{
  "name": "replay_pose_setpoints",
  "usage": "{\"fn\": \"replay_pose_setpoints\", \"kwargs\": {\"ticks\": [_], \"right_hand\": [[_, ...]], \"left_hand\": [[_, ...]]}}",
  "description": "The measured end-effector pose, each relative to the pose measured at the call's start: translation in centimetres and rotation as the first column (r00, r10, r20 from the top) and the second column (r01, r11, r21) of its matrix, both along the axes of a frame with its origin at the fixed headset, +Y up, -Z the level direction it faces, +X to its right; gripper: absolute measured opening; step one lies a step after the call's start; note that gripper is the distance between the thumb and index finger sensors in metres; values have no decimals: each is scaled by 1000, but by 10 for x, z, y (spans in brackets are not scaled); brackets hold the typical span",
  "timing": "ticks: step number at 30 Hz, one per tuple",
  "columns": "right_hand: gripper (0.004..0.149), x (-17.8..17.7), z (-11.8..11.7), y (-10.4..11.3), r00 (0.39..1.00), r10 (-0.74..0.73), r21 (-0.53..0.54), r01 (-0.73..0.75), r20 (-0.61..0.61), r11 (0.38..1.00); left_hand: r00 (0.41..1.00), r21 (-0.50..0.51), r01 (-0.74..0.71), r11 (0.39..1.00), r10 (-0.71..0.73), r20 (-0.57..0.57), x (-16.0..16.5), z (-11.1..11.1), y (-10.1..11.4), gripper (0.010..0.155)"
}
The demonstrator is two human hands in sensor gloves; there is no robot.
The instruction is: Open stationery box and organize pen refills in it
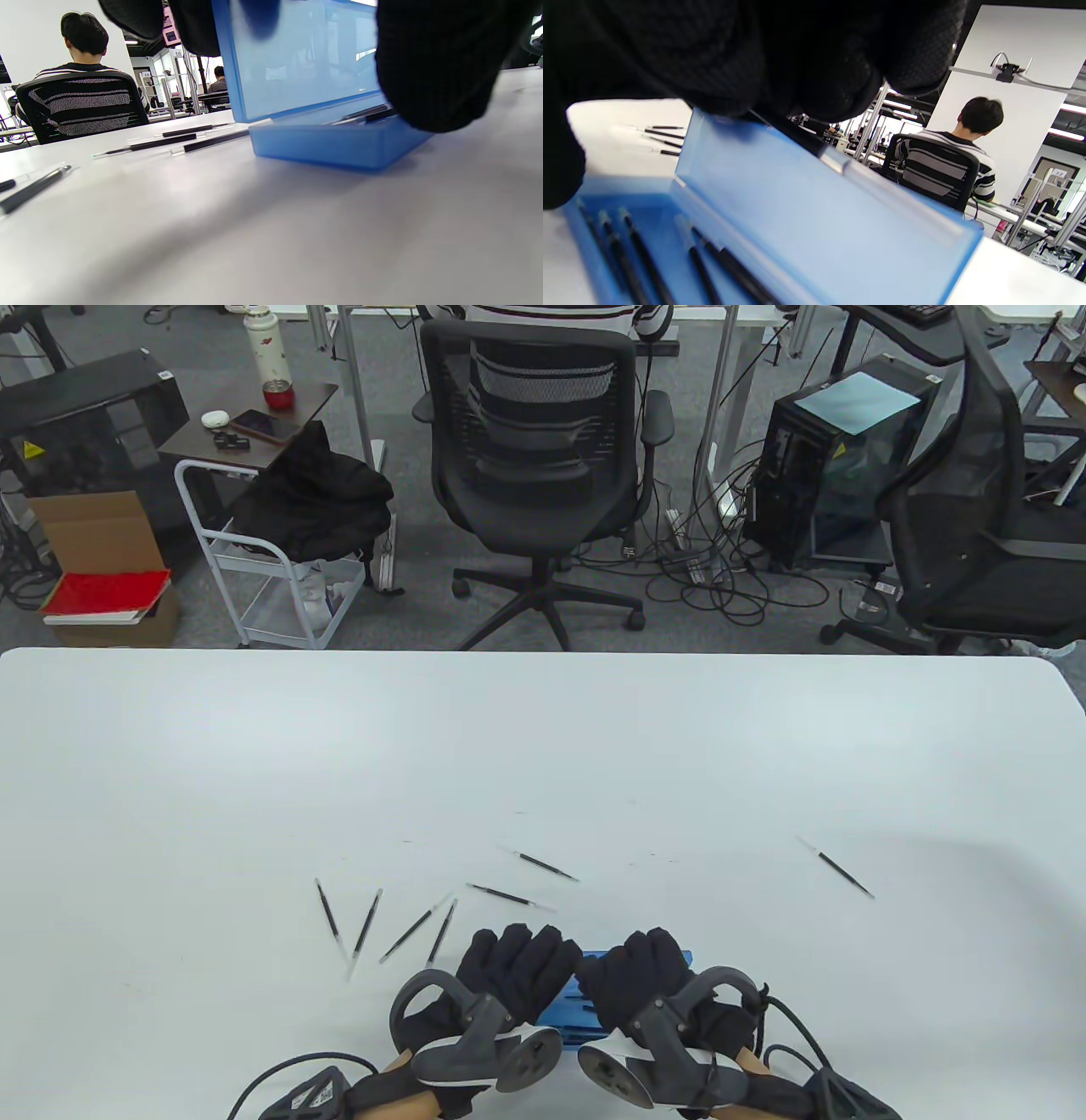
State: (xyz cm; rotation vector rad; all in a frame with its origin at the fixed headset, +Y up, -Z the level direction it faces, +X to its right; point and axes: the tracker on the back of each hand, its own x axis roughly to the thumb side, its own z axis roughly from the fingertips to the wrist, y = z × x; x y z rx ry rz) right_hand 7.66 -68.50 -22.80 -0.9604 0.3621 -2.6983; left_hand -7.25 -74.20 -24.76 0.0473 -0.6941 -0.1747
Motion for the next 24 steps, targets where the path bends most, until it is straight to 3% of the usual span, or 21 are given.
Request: {"fn": "replay_pose_setpoints", "kwargs": {"ticks": [8, 14, 19, 24], "right_hand": [[56, -6, 4, -35, 998, 59, -9, -59, -24, 998], [56, -12, 7, -48, 993, 113, 37, -112, -30, 993], [56, -15, 6, -62, 991, 132, -1, -133, -25, 991], [57, -13, 2, -60, 996, 86, -13, -86, -19, 996]], "left_hand": [[1000, -7, 0, 1000, 0, -1, 0, -1, 0, 114], [1000, -13, -3, 1000, 3, -4, -1, -2, 0, 114], [1000, -12, -3, 1000, 3, -3, -1, -2, 0, 114], [1000, -9, 0, 1000, 0, -2, -1, -2, 0, 114]]}}
